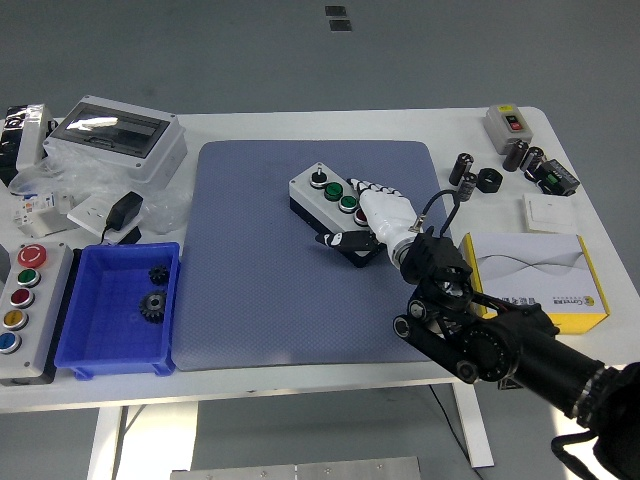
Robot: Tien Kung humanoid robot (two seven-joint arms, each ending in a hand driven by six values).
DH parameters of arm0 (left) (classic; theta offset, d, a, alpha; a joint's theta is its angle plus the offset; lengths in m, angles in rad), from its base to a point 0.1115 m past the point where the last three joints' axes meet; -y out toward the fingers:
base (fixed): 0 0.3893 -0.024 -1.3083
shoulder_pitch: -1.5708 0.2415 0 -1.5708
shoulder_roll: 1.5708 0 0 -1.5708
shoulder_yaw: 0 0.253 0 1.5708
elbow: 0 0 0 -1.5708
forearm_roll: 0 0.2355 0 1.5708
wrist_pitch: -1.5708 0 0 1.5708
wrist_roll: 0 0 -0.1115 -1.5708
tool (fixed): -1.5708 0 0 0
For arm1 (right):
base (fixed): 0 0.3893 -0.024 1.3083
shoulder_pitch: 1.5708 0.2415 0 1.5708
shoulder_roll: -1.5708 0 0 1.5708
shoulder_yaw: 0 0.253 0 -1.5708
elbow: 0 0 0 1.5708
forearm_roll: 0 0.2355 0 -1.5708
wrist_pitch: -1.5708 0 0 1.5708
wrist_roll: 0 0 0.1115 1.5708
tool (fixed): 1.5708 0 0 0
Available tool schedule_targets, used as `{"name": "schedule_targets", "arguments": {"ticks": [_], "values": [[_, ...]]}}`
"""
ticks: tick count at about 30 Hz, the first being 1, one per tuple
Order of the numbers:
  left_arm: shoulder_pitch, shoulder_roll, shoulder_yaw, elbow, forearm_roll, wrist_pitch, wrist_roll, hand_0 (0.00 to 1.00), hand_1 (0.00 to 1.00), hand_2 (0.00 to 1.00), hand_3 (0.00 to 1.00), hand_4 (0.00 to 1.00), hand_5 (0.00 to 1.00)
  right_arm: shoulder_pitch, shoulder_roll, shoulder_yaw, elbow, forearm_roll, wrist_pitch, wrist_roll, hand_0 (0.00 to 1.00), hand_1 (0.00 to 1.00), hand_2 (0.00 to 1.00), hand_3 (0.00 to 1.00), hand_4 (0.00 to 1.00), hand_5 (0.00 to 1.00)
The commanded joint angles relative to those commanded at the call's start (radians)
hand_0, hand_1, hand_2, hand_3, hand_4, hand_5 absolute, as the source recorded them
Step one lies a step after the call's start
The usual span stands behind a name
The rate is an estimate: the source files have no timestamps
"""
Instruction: Pick up the button,place it on the desk,press the button,press the button
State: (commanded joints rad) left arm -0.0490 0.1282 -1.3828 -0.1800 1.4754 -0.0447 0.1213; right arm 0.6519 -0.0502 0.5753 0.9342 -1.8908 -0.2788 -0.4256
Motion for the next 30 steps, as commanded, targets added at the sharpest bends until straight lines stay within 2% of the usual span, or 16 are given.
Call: {"name": "schedule_targets", "arguments": {"ticks": [5, 6, 11, 12, 17, 18, 23, 24, 29, 30], "values": [[0.006, 0.001, -0.004, 0.0, 0.003, 0.0, 0.0, 0.629, 0.598, 0.544, 0.648, 0.744, 0.623, -0.002, 0.004, -0.018, -0.011, 0.01, -0.019, -0.012, 0.811, 0.85, 0.944, 0.998, 0.998, 0.632], [0.006, 0.001, -0.005, 0.0, 0.004, 0.0, 0.0, 0.629, 0.598, 0.544, 0.64, 0.725, 0.597, -0.002, 0.005, -0.019, -0.015, 0.01, -0.027, -0.014, 0.488, 0.681, 0.801, 0.998, 0.998, 0.604], [0.007, 0.0, -0.006, 0.0, 0.006, -0.001, 0.0, 0.629, 0.598, 0.544, 0.64, 0.725, 0.597, -0.002, 0.008, -0.024, -0.028, 0.008, -0.078, -0.02, 0.488, 0.681, 0.801, 0.998, 0.998, 0.604], [0.007, -0.001, -0.006, 0.0, 0.006, -0.001, 0.0, 0.629, 0.598, 0.543, 0.634, 0.715, 0.584, -0.002, 0.008, -0.025, -0.029, 0.005, -0.086, -0.021, 0.307, 0.556, 0.693, 0.998, 0.998, 0.476], [0.007, -0.001, -0.005, 0.0, 0.006, 0.0, 0.0, 0.629, 0.598, 0.543, 0.634, 0.715, 0.584, -0.002, 0.01, -0.037, -0.037, -0.017, -0.116, -0.035, 0.307, 0.556, 0.693, 0.998, 0.998, 0.476], [0.007, -0.001, -0.004, 0.0, 0.006, 0.0, 0.0, 0.63, 0.597, 0.543, 0.632, 0.709, 0.581, -0.002, 0.01, -0.04, -0.038, -0.021, -0.119, -0.038, 0.131, 0.389, 0.519, 0.955, 0.851, 0.258], [0.007, -0.001, -0.003, 0.0, 0.006, 0.0, 0.0, 0.63, 0.597, 0.543, 0.632, 0.709, 0.581, -0.001, 0.014, -0.056, -0.046, -0.058, -0.115, -0.061, 0.131, 0.389, 0.519, 0.955, 0.851, 0.258], [0.007, -0.001, -0.002, 0.0, 0.006, 0.0, 0.001, 0.63, 0.597, 0.544, 0.63, 0.708, 0.582, -0.001, 0.014, -0.058, -0.047, -0.068, -0.111, -0.066, 0.056, 0.317, 0.432, 0.851, 0.579, 0.11], [0.008, -0.001, -0.001, 0.0, 0.007, 0.0, 0.002, 0.63, 0.597, 0.544, 0.63, 0.708, 0.582, -0.002, 0.011, -0.055, -0.034, -0.113, -0.096, -0.076, 0.056, 0.317, 0.432, 0.851, 0.579, 0.11], [0.008, -0.001, -0.001, 0.0, 0.006, 0.001, 0.002, 0.63, 0.597, 0.544, 0.629, 0.707, 0.584, -0.003, 0.009, -0.053, -0.028, -0.119, -0.094, -0.075, 0.023, 0.287, 0.383, 0.739, 0.514, 0.043]]}}
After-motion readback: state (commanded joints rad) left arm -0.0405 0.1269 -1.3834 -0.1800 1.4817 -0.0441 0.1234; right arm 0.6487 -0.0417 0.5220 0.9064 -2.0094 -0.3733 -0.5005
